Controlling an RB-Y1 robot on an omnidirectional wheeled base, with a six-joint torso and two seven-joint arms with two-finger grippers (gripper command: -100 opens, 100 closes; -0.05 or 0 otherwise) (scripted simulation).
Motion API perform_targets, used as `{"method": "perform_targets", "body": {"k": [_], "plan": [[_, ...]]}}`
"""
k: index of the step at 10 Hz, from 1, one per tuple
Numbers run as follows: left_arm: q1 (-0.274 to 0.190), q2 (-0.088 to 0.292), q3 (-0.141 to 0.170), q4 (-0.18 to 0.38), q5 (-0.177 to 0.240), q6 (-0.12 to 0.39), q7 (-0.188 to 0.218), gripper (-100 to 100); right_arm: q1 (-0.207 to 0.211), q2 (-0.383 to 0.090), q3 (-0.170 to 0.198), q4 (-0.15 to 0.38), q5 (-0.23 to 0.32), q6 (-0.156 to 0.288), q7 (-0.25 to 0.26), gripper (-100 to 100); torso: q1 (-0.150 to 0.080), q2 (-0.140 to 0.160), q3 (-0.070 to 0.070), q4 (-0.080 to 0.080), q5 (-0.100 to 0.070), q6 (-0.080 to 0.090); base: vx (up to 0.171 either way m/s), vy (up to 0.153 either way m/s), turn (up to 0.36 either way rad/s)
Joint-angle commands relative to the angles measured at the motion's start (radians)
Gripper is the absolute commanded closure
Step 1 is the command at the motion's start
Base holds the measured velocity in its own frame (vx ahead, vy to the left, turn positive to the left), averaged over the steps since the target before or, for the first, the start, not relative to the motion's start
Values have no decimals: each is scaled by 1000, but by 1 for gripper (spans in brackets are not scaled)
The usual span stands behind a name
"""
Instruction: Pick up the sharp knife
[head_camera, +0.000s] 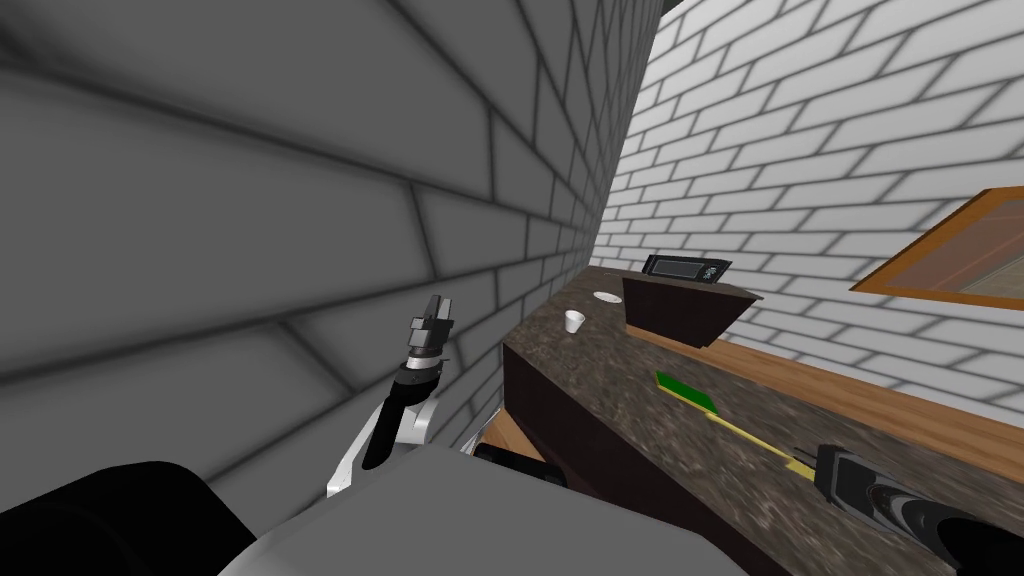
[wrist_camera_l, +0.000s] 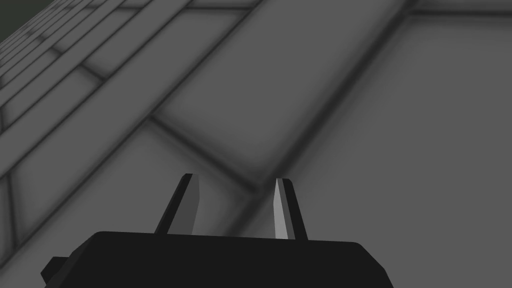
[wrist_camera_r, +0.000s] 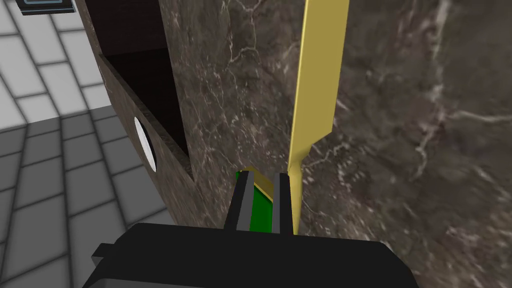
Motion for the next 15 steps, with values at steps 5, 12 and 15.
{"method": "perform_targets", "body": {"k": [5,12,15], "plan": [[0,0,0,0,0,0,0,0,-22,-101,-64,-4,-60,-92,-88,-100,-2,6,4,1,-1,1,-97,-46,-4],[0,0,0,0,0,0,0,0,-51,-212,-97,-8,-143,-245,-214,-100,-2,6,4,1,-1,1,-104,-53,-15],[0,0,0,0,0,0,0,0,-45,-252,-92,-11,-173,-308,-267,-100,-3,4,2,1,-1,1,-77,-58,43]]}}
